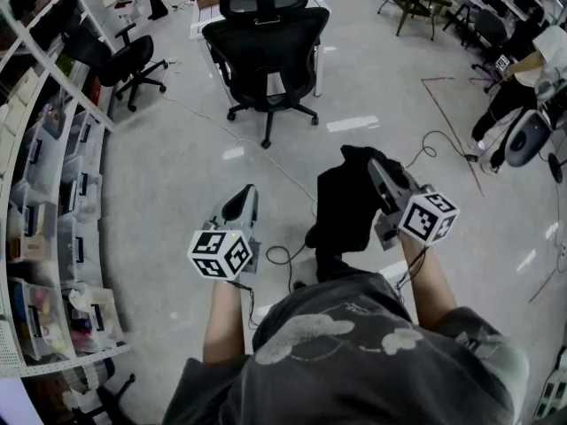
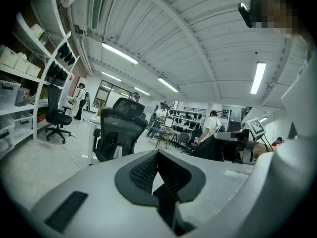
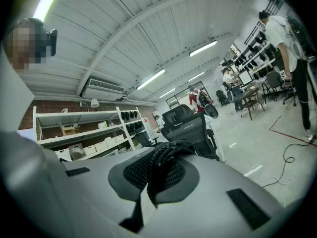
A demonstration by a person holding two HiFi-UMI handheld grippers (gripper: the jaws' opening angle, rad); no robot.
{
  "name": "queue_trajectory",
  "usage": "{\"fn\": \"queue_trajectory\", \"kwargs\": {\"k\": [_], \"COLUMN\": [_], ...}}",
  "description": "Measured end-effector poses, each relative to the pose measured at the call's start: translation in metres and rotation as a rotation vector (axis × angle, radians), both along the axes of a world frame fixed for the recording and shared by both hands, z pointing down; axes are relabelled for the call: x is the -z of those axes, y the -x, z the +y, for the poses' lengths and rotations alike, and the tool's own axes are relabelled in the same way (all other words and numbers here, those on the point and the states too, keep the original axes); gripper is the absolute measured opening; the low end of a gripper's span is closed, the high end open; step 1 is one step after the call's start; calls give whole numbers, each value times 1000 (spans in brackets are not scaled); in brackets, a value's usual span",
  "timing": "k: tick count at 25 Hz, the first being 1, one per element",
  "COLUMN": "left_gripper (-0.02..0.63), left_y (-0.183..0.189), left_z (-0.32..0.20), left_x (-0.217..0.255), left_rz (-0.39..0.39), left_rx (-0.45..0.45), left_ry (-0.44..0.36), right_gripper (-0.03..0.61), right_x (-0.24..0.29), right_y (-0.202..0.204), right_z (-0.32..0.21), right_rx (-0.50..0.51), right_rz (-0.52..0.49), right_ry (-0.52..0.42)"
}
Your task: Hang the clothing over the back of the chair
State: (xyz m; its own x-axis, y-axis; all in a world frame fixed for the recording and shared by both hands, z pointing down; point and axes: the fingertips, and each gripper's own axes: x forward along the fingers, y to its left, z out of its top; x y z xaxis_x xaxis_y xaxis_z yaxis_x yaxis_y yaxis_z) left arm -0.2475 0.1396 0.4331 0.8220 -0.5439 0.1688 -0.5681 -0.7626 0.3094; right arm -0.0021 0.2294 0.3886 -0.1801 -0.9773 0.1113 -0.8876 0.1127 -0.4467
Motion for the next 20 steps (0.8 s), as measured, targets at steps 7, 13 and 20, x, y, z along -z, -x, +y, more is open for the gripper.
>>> {"fn": "queue_trajectory", "kwargs": {"k": [7, 13, 20], "left_gripper": [2, 2, 2], "left_y": [8, 16, 17], "left_z": [-4, 5, 20], "left_x": [-3, -11, -33], "left_rz": [10, 29, 21], "left_rx": [22, 34, 31], "left_ry": [0, 23, 97], "right_gripper": [-5, -5, -5], "right_x": [-1, 7, -4], "right_y": [-4, -4, -1], "right_z": [0, 14, 21], "right_rx": [-9, -35, 27], "right_rz": [13, 32, 145], "right_ry": [-2, -12, 49]}}
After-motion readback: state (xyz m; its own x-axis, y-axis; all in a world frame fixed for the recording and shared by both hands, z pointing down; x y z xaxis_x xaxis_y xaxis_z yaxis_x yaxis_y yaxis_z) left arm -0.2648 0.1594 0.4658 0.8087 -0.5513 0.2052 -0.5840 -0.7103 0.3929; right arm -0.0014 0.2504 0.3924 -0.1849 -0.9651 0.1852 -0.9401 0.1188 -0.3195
